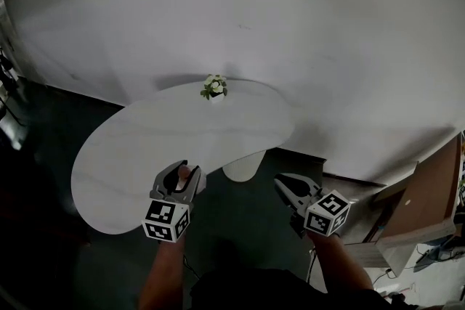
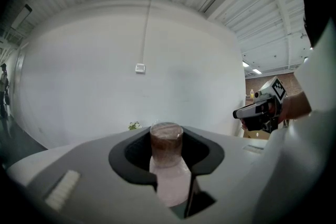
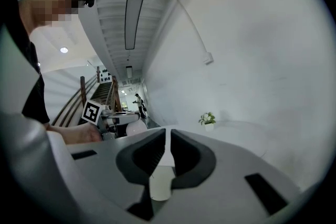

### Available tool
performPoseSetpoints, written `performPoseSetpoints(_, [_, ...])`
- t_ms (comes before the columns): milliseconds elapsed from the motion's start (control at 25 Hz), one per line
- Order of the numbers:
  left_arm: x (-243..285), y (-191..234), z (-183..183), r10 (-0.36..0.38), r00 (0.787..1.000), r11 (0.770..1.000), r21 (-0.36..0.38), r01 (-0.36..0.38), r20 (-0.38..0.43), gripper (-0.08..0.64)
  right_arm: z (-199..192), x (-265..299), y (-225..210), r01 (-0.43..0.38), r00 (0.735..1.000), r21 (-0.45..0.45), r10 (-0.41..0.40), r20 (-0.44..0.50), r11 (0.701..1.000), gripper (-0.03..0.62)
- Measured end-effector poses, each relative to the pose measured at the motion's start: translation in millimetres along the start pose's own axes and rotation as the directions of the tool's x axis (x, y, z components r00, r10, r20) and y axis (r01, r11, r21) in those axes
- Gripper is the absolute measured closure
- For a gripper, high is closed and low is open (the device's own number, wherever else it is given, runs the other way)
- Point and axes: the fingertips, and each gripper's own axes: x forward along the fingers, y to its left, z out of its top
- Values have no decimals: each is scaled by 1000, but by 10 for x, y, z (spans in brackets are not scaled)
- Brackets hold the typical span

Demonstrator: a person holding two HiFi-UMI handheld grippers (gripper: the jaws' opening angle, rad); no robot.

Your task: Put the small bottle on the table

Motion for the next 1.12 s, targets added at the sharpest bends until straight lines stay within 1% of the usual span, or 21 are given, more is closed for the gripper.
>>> performPoseSetpoints(120, [95, 108, 16, -7, 1000, 1000, 8, 7, -2, 422, 65, 151, -79, 0, 1000, -3, 0, 5, 1000, 580])
performPoseSetpoints(320, [220, 251, 76, 2, 1000, 1000, -3, -2, -7, 422, 120, 324, -198, -14, 1000, 5, 14, -6, 1000, 580])
performPoseSetpoints(440, [332, 324, 103, 10, 1000, 1000, -8, -10, -15, 422, 188, 438, -339, -21, 1000, 11, 21, 0, 1000, 580])
performPoseSetpoints(560, [473, 384, 105, 30, 999, 1000, -7, -30, -24, 422, 233, 578, -520, -46, 999, 13, 46, 6, 999, 580])
performPoseSetpoints(800, [926, 519, 169, 96, 995, 995, -9, -97, -37, 422, 347, 886, -1142, -106, 994, 21, 106, 2, 994, 580])
performPoseSetpoints(1000, [1350, 601, 293, 166, 986, 983, -80, -167, -22, 422, 523, 1097, -1736, -178, 984, 9, 178, -15, 984, 580])
performPoseSetpoints(1120, [1554, 592, 363, 218, 976, 972, -86, -220, -31, 422, 602, 1133, -2110, -200, 980, 19, 201, -18, 980, 580])
